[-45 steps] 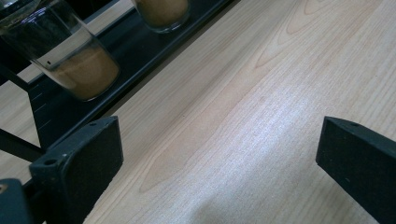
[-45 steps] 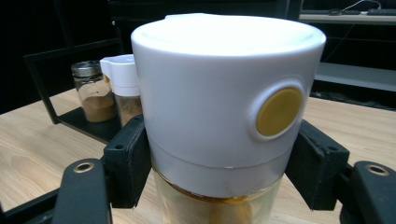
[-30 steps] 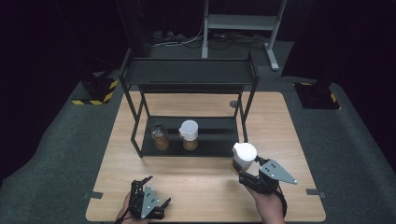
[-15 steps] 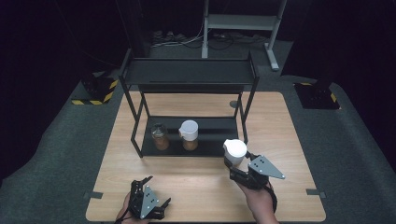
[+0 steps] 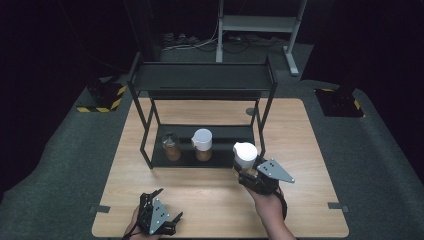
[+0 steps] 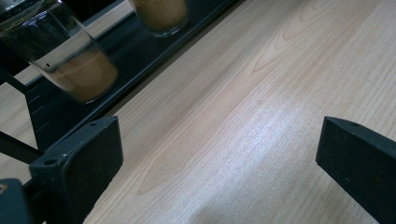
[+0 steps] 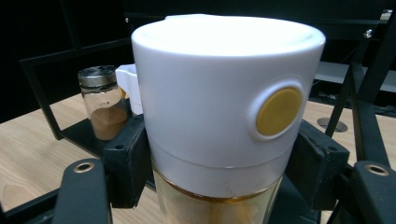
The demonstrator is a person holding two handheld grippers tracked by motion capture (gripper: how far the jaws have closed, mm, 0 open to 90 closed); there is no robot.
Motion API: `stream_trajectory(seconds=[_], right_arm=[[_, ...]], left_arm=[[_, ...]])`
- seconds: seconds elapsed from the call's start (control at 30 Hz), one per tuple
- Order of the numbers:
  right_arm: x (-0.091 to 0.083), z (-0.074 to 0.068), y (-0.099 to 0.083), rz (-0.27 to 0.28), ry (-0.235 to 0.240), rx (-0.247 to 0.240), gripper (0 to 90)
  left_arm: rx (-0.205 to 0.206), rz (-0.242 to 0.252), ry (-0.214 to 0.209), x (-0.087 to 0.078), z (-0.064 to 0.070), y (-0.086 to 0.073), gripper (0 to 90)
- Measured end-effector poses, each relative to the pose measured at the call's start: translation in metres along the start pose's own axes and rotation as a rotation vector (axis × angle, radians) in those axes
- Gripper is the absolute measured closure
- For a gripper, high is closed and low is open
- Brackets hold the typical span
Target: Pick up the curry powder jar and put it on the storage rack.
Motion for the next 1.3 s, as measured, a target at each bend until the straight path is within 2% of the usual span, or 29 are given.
stream_trajectory(seconds=[1.3], right_arm=[[0.054, 0.006, 0.006, -0.010, -0.055, -0.024, 30.5]], left_arm=[[-0.013, 0.012, -0.008, -0.001, -0.002, -0.002, 1.0]])
Point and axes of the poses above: each handheld gripper's, and its own axes: x roughly forward along the jaws, y roughly out of its top, z roughly to its right, the point moved 6 cm from there along x, roughly forward along the jaws, and after that the axes turned 6 degrees about y, right-handed, at the moved point
